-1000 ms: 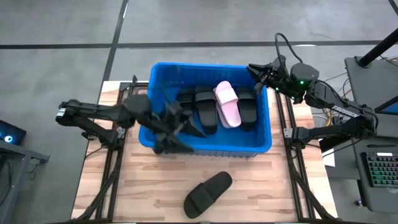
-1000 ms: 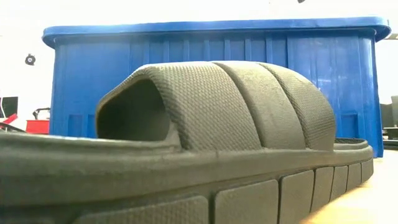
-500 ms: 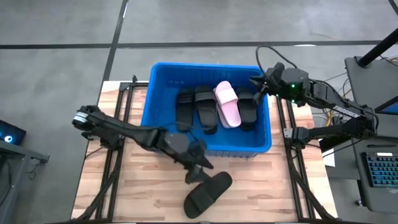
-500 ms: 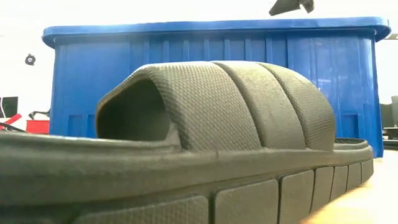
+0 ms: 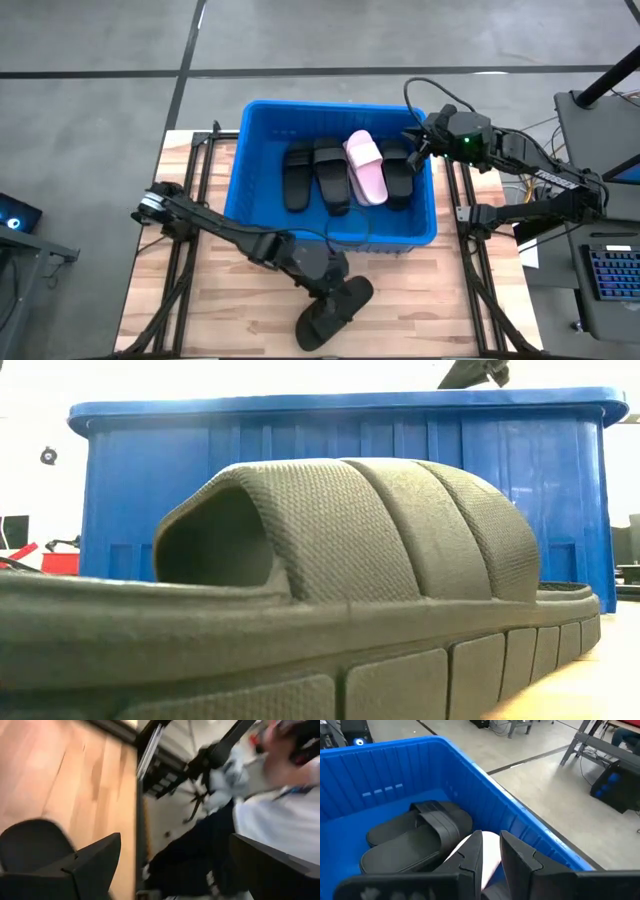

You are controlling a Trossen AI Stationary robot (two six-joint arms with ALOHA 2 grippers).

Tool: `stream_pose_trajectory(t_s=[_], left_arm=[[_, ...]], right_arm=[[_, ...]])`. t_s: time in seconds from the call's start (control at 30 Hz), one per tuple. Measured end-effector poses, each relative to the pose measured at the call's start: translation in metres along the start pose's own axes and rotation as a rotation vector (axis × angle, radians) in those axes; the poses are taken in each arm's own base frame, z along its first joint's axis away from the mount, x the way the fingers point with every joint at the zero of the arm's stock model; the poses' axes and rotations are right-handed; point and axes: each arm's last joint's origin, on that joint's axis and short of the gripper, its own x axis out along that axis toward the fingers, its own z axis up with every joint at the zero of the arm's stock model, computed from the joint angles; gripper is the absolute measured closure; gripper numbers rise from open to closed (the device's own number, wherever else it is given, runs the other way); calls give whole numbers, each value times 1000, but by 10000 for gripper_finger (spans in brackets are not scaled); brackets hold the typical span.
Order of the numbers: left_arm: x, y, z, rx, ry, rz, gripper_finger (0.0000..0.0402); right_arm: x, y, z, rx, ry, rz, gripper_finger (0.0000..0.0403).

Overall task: Pick and place slides into bin
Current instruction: Put the black slide into the blue bin

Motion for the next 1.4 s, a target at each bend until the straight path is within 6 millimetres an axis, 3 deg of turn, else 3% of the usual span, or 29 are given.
stream_pose_trajectory(t_s=[0.33, 0.53, 0.77, 1.0, 1.2, 1.4], left_arm=[[35, 18, -16, 110, 271, 29, 46], [40, 26, -19, 272, 319, 87, 46], [43, 36, -35, 332, 432, 137, 46], [42, 23, -58, 492, 464, 284, 46], [42, 2, -77, 672, 369, 476, 46], [48, -17, -109, 763, 374, 503, 46]], right_arm=[[0, 0, 0, -26, 2, 0, 346], [1, 0, -1, -32, 4, 0, 346], [6, 2, -7, -41, 28, -1, 346], [14, 5, -18, -56, 70, -4, 346], [16, 5, -21, -57, 77, -5, 346], [15, 5, -21, -40, 71, -5, 346]])
